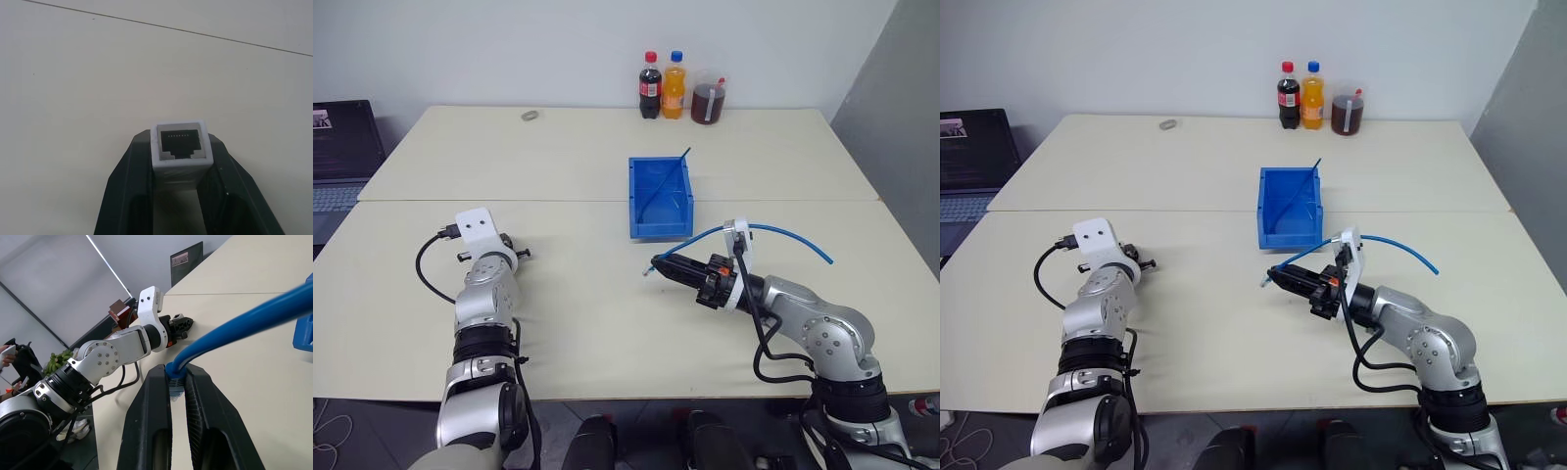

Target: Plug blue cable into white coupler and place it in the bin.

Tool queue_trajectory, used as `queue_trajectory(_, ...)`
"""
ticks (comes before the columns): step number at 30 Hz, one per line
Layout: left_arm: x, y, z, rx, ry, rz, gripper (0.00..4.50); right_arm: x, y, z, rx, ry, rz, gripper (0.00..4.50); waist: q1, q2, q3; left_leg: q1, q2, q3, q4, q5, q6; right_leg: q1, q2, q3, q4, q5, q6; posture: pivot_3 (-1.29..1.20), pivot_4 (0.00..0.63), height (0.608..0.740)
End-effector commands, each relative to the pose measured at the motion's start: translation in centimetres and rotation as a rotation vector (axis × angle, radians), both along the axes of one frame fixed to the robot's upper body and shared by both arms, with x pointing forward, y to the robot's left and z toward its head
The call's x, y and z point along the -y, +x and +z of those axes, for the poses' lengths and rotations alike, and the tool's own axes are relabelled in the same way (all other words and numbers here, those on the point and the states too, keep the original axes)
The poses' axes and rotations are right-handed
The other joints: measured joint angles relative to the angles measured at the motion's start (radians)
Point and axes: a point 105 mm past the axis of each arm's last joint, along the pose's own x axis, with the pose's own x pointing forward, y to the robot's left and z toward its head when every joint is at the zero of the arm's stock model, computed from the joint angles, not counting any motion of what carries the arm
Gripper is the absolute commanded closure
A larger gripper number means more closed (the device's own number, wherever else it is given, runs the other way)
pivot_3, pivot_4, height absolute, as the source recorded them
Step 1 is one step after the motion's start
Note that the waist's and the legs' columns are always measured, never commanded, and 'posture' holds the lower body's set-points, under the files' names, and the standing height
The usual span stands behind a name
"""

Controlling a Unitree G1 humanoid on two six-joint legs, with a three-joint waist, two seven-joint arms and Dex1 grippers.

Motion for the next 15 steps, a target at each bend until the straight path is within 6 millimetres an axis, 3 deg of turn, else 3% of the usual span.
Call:
queue_trajectory(1, -0.4, 0.0, 0.6, 0.017, 0.029, -0.007, 3.68, 0.0, -0.4, 1.0, 0.051, 0.011, 0.002, 4.39, 0.000, 0.000, 0.000, 0.000, 0.000, 0.000, 0.000, 0.000, 0.000, 0.000, 0.000, 0.000, 0.000, 0.000, 0.000, 0.00, 0.150, 0.740)
queue_trajectory(4, 0.3, -0.1, 0.8, 0.030, 0.053, -0.095, 3.68, 0.2, -0.4, 0.9, 0.056, 0.006, -0.009, 4.39, 0.000, 0.000, 0.000, 0.000, 0.000, 0.000, 0.000, 0.000, 0.000, 0.000, 0.000, 0.000, 0.000, 0.000, 0.000, 0.00, 0.150, 0.740)
queue_trajectory(8, 3.0, -0.2, 1.4, 0.045, 0.081, -0.331, 3.68, 0.7, -0.7, 1.1, 0.081, -0.017, -0.026, 4.39, 0.001, 0.000, 0.000, 0.000, 0.000, 0.000, 0.000, 0.000, 0.000, 0.000, 0.000, 0.000, 0.000, 0.000, 0.000, 0.00, 0.150, 0.740)
queue_trajectory(9, 4.1, -0.4, 1.5, 0.040, 0.086, -0.423, 3.68, 0.9, -0.9, 1.2, 0.096, -0.033, -0.028, 4.39, 0.002, 0.000, 0.000, 0.000, 0.000, 0.000, 0.000, 0.000, 0.000, 0.000, 0.000, 0.000, 0.000, 0.000, 0.000, 0.00, 0.150, 0.740)
queue_trajectory(13, 11.7, -3.1, 2.5, 0.026, 0.132, -1.001, 3.68, 1.7, -2.2, 0.7, 0.183, -0.149, -0.020, 4.39, 0.004, 0.000, 0.000, -0.001, -0.001, 0.000, 0.000, 0.000, -0.001, 0.000, -0.001, 0.000, -0.001, 0.000, 0.000, 0.00, 0.150, 0.740)
queue_trajectory(15, 14.1, -4.6, 2.7, 0.002, 0.172, -1.213, 3.68, 1.7, -2.7, 0.3, 0.217, -0.193, -0.005, 4.39, 0.004, -0.001, 0.000, -0.001, -0.001, 0.000, 0.000, 0.000, -0.001, 0.000, -0.001, 0.000, -0.001, 0.000, 0.000, 0.00, 0.150, 0.740)
